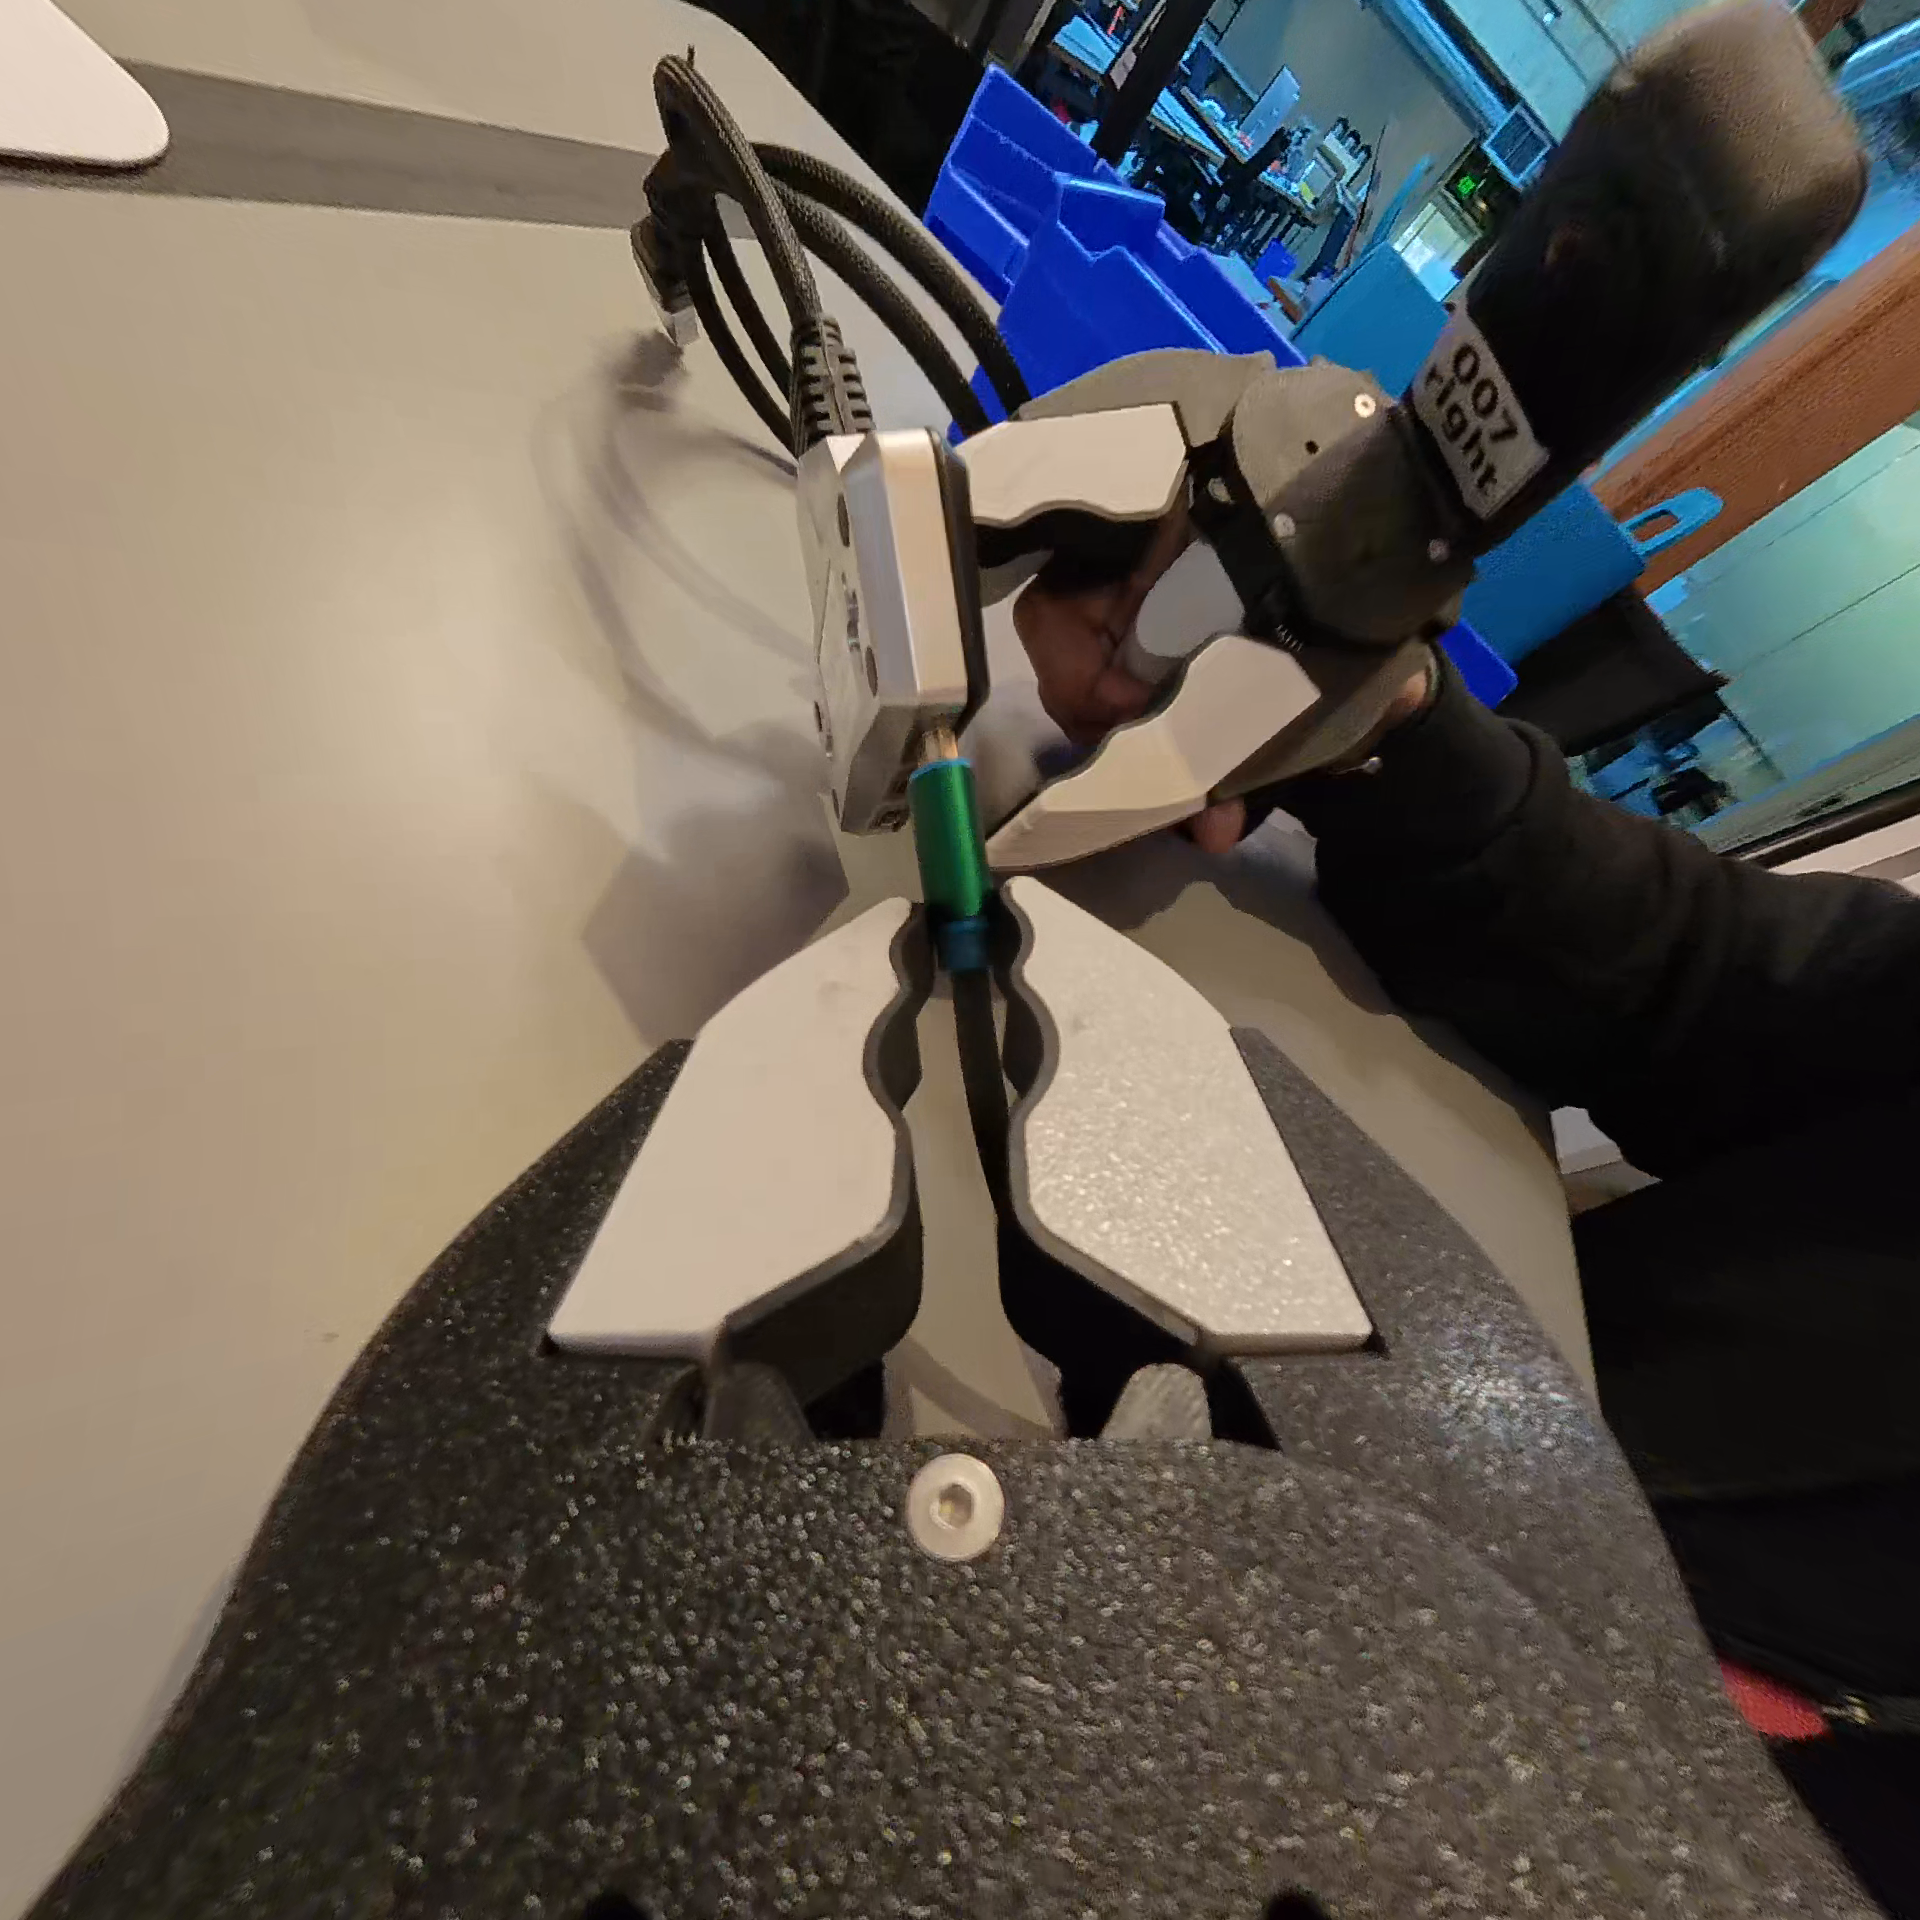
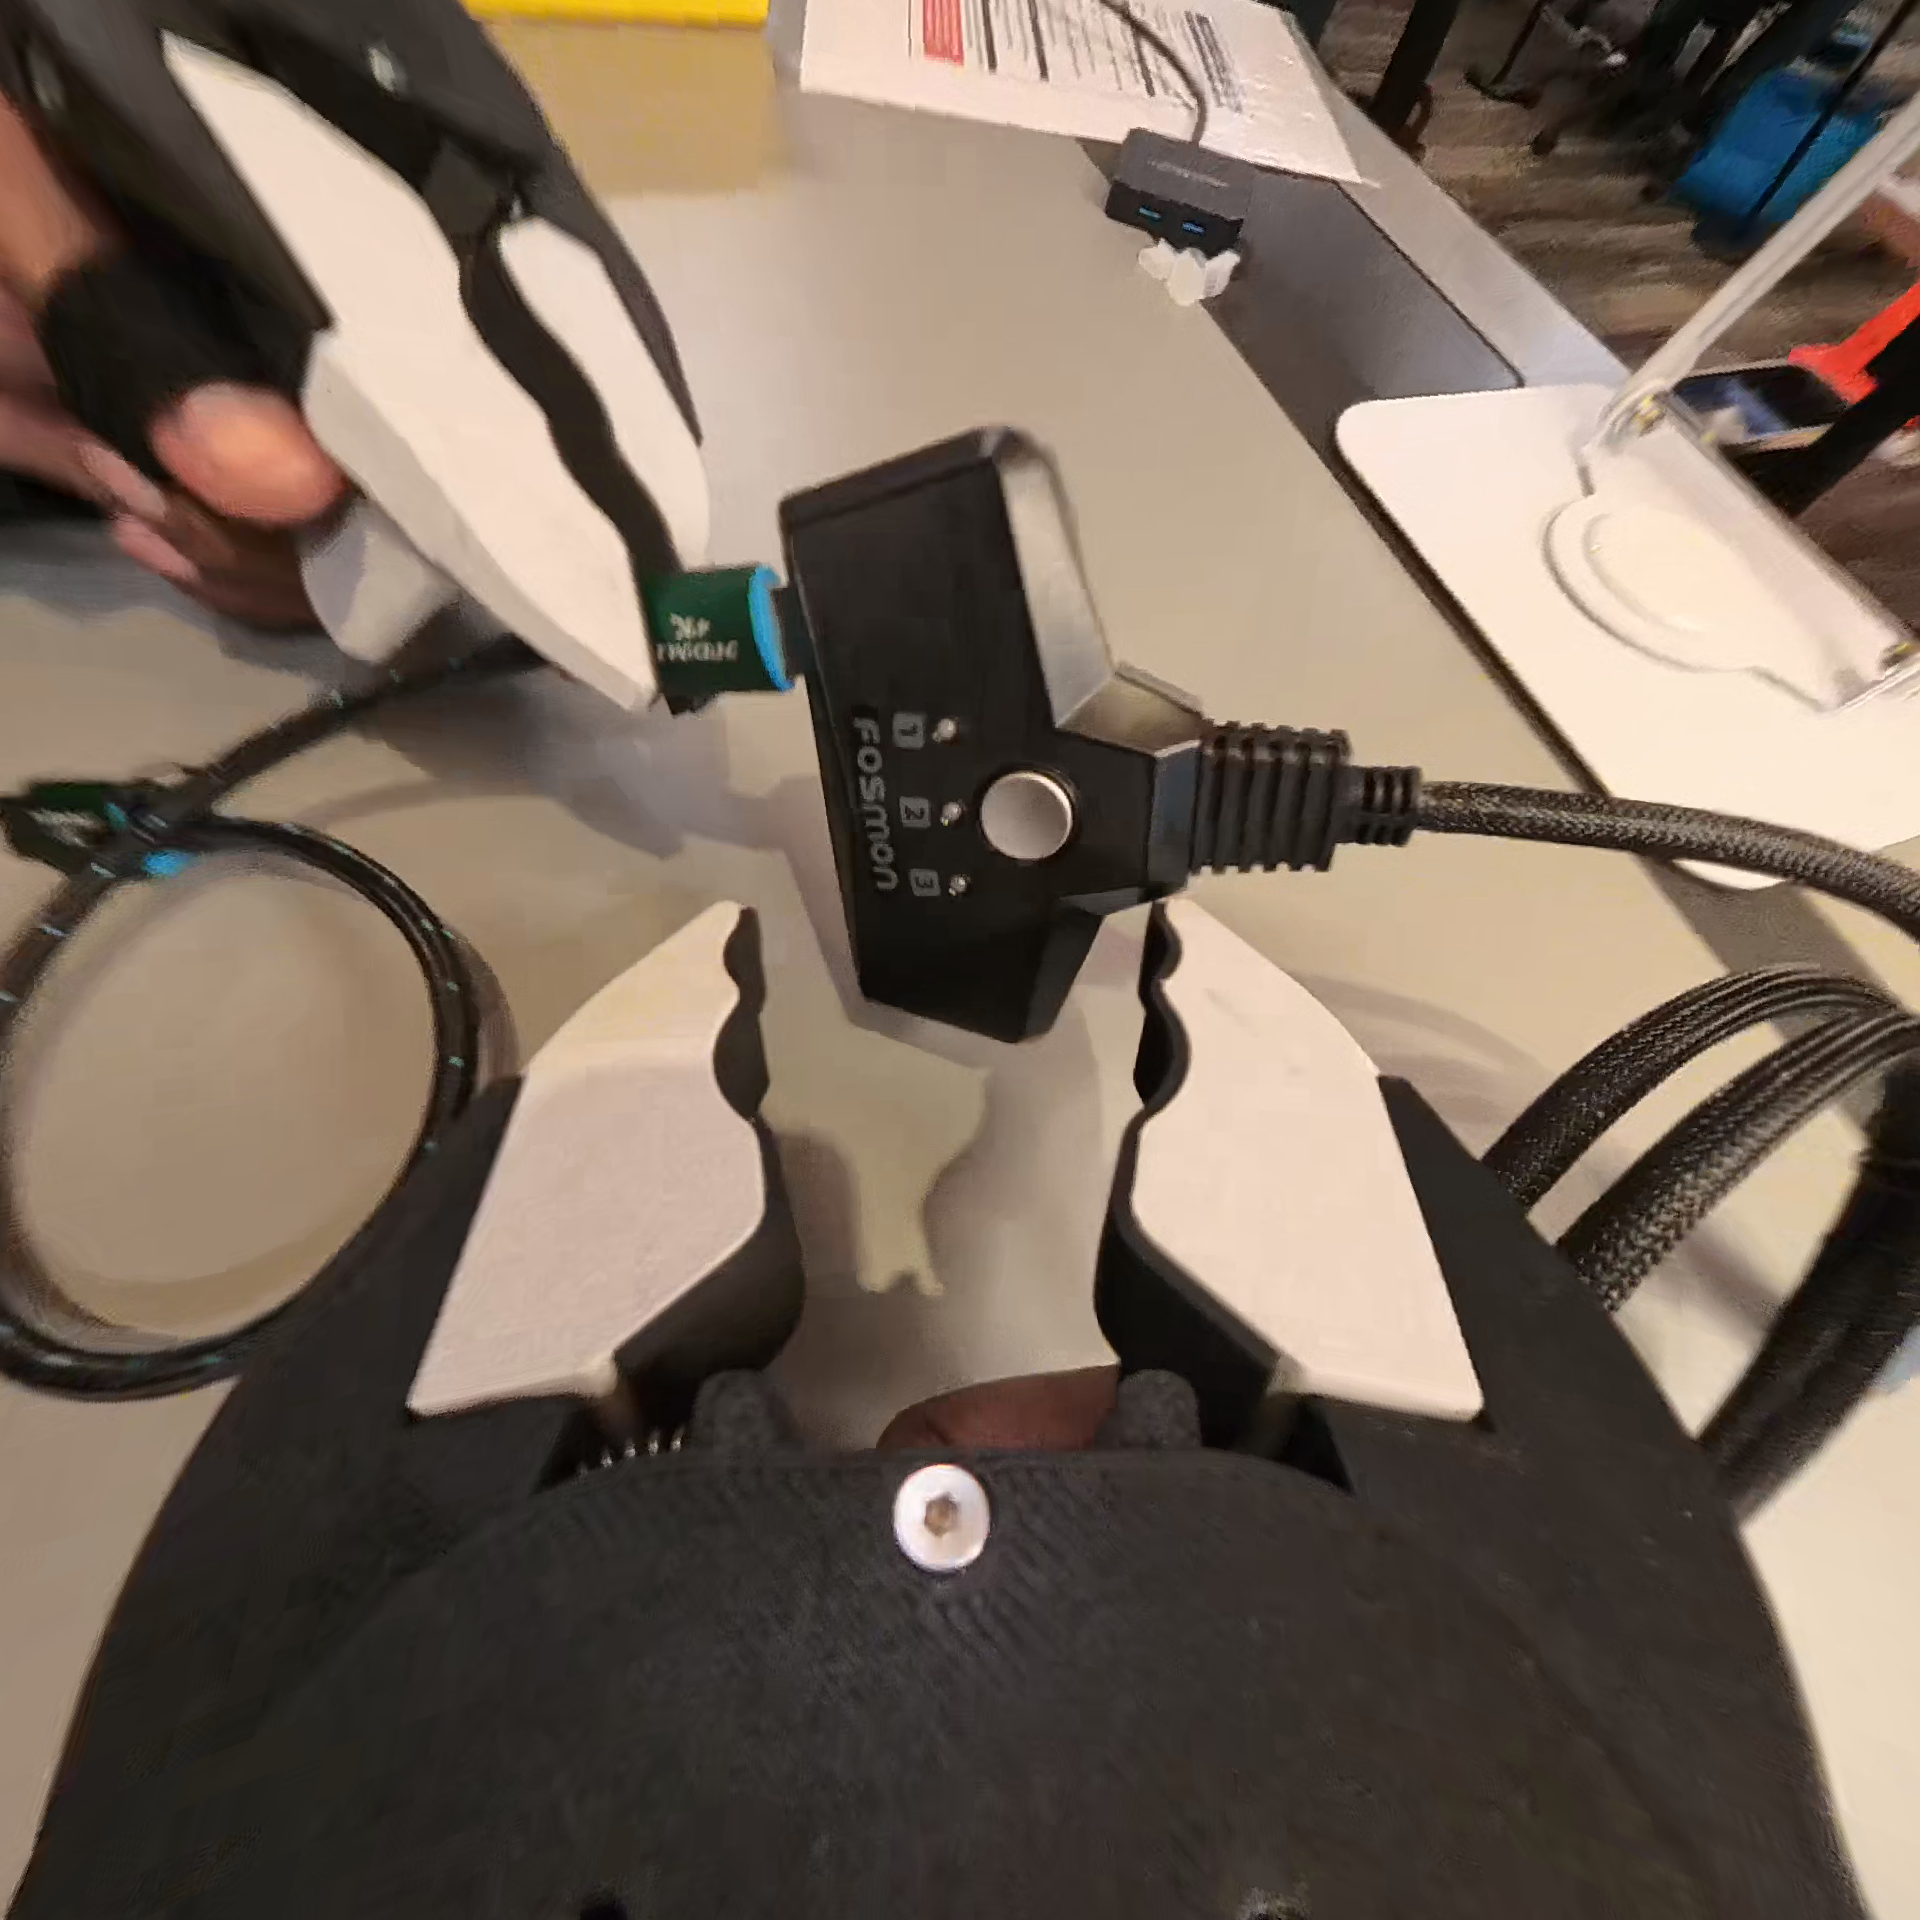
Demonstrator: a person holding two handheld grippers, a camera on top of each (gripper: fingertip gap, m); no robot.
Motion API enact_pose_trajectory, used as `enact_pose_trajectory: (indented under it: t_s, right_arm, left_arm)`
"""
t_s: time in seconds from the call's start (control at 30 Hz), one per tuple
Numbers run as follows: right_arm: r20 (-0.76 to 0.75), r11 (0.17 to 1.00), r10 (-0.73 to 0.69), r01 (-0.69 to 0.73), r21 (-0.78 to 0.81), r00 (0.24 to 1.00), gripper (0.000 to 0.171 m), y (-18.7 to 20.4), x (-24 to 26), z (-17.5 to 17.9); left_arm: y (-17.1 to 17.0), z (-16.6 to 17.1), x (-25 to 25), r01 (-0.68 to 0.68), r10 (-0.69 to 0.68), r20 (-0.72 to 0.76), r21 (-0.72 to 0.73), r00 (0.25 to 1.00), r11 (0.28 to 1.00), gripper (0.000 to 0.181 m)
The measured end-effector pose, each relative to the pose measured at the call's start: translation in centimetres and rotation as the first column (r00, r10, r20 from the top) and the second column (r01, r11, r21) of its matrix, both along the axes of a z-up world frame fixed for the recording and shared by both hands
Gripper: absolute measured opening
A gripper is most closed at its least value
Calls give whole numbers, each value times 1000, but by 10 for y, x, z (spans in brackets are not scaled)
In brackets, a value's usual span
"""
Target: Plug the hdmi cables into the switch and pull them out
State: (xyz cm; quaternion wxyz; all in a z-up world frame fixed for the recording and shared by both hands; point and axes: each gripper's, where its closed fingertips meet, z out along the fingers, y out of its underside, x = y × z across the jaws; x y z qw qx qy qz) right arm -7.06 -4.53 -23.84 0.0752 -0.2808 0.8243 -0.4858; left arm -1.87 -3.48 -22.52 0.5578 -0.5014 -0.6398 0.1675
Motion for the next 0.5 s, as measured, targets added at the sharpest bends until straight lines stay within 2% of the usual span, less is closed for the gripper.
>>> enact_pose_trajectory:
  t_s: [0.03,0.1,0.17,0.3,0.4,0.5]
  right_arm:
    - [65,1000,-9,8,12,998,72,-1,1,4]
    - [231,998,-35,21,59,972,76,-1,4,12]
    - [399,993,-99,62,104,912,74,-6,3,22]
    - [674,983,-180,104,153,716,75,-14,2,40]
    - [803,973,-231,128,192,550,76,-20,0,46]
    - [877,956,-287,181,233,387,67,-26,-7,46]
  left_arm:
    - [-1,0,0,-7,7,-1,-23,1000,1000,11]
    - [-4,3,-1,-31,30,-15,-73,999,997,11]
    - [-8,7,-1,-60,56,-32,-125,998,990,11]
    - [-14,15,-2,-112,100,-73,-194,992,974,11]
    - [-18,16,-1,-140,124,-84,-221,989,965,11]
    - [-19,16,-2,-157,139,-90,-244,986,957,11]
